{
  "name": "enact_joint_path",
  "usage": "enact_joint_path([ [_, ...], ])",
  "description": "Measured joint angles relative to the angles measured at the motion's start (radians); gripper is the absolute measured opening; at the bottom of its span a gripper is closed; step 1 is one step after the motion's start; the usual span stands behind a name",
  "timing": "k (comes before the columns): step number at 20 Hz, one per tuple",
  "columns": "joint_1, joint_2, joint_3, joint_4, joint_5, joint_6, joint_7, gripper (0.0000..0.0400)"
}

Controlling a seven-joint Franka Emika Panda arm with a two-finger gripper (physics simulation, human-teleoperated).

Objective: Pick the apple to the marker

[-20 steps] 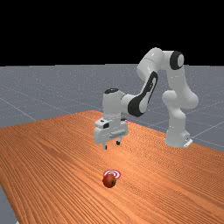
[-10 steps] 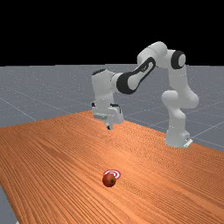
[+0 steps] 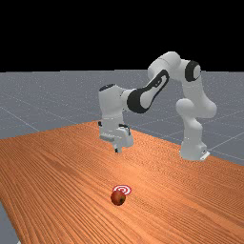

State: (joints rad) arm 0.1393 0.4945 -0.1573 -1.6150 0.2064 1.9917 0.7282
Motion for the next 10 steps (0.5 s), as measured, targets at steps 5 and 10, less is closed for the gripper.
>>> enact_joint_path([
  [5, 0.01, 0.242, 0.025, 0.15, 0.02, 0.017, 0.039, 0.0252],
  [10, 0.019, 0.36, 0.037, 0.168, 0.042, 0.094, 0.065, 0.0388],
])
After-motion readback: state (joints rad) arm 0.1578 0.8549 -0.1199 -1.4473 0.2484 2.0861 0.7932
